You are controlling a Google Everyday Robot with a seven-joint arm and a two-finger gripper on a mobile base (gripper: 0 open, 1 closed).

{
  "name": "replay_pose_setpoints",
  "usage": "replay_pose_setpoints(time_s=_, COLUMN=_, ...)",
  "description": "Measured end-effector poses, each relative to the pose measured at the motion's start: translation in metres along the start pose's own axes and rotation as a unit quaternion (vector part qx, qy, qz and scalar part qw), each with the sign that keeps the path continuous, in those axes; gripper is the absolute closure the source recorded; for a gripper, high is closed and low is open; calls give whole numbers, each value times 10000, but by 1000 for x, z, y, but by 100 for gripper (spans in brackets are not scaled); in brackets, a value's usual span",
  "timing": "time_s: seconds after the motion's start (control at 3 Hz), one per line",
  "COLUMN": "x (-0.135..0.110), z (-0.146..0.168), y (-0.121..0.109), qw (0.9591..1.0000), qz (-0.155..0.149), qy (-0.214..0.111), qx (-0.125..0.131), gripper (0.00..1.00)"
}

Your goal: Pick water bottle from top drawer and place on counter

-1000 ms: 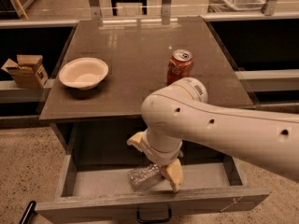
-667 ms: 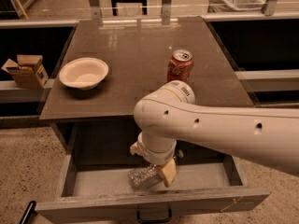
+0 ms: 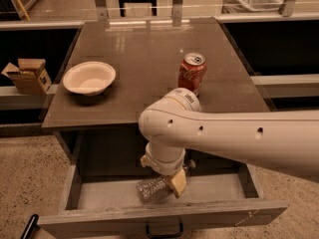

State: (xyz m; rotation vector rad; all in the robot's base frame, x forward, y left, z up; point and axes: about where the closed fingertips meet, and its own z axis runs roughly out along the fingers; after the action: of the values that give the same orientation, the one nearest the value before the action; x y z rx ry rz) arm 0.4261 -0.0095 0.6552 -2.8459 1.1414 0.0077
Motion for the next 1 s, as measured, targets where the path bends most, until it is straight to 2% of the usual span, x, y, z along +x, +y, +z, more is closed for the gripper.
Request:
replay_pose_setpoints(time_s=0.33, x=6, z=15, y=0, qw=9998, qz=145, qy=20, qx=-111, gripper=30)
replay_pose_setpoints(time_s=0.67, x=6, z=38, y=1, qw=9991, qz=357, qy=-46, qx=-246, gripper=33)
replay_pose_setpoints(time_s=1.0, x=6, z=48, y=2, qw=9984, qz=468, qy=-83, qx=-306, gripper=34)
